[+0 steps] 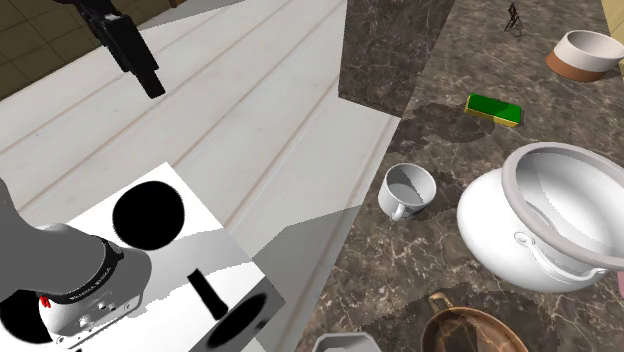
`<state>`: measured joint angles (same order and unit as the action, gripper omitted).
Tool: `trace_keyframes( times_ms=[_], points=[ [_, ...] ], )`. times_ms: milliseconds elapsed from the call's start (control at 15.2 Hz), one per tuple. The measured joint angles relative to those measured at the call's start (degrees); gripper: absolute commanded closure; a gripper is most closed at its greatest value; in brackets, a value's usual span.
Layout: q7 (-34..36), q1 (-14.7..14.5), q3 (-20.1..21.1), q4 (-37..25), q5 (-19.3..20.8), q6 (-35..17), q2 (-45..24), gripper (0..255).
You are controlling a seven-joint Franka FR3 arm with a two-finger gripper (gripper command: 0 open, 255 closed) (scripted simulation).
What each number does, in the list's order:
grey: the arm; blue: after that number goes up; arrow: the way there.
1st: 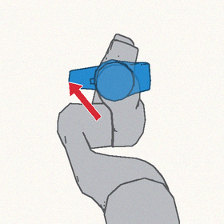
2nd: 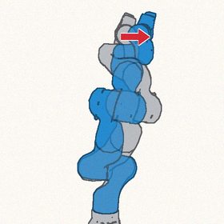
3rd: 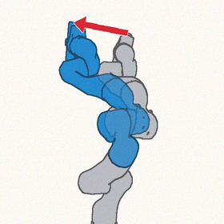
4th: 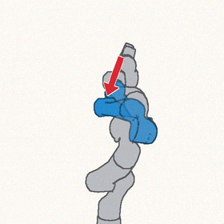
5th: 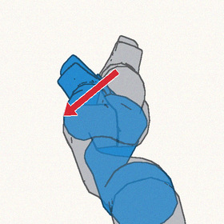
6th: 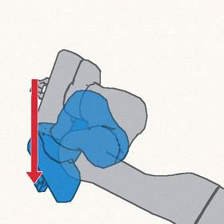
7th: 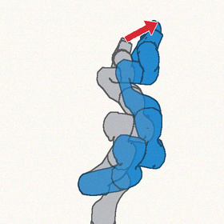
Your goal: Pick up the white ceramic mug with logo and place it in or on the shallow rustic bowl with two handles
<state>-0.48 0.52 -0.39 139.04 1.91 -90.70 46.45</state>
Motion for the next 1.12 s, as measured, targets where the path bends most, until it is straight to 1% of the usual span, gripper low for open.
trace_keyframes(
  times_ms=[132,396,726,1122],
  points=[
    [-0.39,0.16,-0.39,0.01,0.3,-0.5,-0.51,0],
    [-3.48,1.38,-3.48,-0.21,2.53,-5.43,-5.69,0],
    [-7.37,2.65,-7.34,-2.48,4.59,-12.08,-14.49,0],
    [-12.82,3.89,-12.11,-8.52,5.43,-18.71,-26.94,0]
  ],
)
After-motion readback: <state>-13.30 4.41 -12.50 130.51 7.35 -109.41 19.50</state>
